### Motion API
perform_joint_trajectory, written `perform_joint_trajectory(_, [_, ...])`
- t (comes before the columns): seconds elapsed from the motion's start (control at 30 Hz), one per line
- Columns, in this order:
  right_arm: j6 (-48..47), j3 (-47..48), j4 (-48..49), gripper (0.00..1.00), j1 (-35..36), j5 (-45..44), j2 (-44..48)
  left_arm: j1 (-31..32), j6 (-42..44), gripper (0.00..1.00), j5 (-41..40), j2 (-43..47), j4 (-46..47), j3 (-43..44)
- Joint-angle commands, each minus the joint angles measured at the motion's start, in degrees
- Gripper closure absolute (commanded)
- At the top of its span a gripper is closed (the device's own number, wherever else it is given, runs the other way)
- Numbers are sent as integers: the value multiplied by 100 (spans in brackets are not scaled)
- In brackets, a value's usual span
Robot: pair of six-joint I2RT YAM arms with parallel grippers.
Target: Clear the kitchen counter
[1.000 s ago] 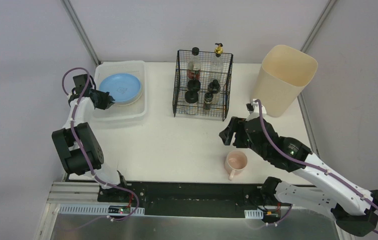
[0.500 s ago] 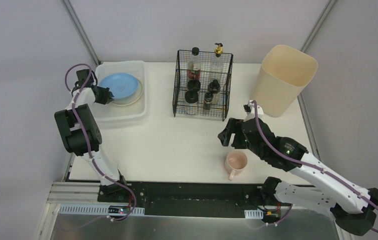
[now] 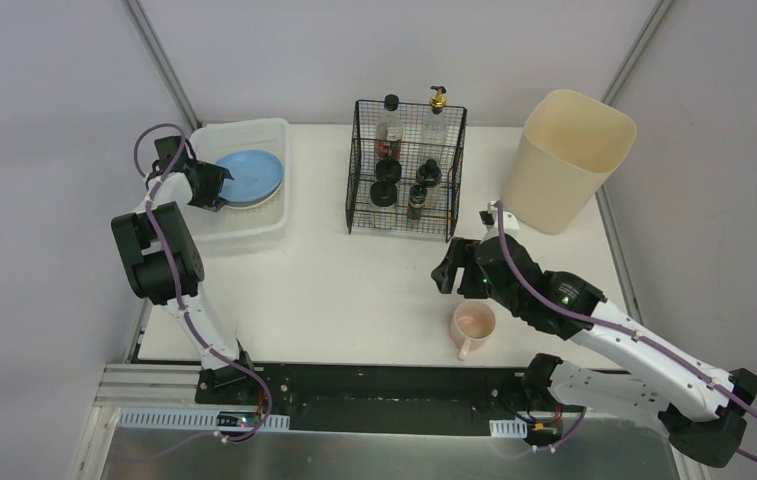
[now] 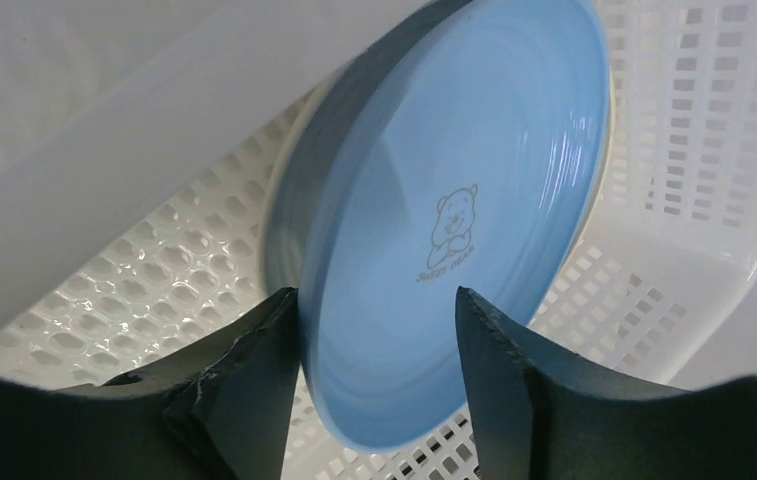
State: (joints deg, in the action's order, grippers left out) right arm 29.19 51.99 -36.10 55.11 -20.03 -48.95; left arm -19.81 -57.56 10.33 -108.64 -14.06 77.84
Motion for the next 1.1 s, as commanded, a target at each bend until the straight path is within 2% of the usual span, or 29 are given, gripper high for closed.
perform_joint_trajectory(0.0, [86, 7, 221, 25, -24, 82, -29, -31, 4, 40, 250, -84, 41, -14])
perform_joint_trajectory(0.27, [87, 25, 134, 25, -30, 83, -21, -36, 194, 35, 667, 202, 21, -154])
perform_joint_trajectory(0.33, [97, 67, 39, 25, -36, 84, -54, -34, 217, 27, 818, 278, -79, -147])
perform_joint_trajectory(0.53, [175, 169, -246, 24, -54, 189, -96, -31, 350, 26, 1015, 555, -483, -100])
perform_joint_trajectory(0.6, [220, 148, -310, 24, -63, 179, -53, -34, 424, 21, 1067, 644, -672, -49])
perform_joint_trajectory(1.07, [244, 376, -1367, 23, -61, 253, 169, -31, 709, 19, 1547, 1793, -1151, -381])
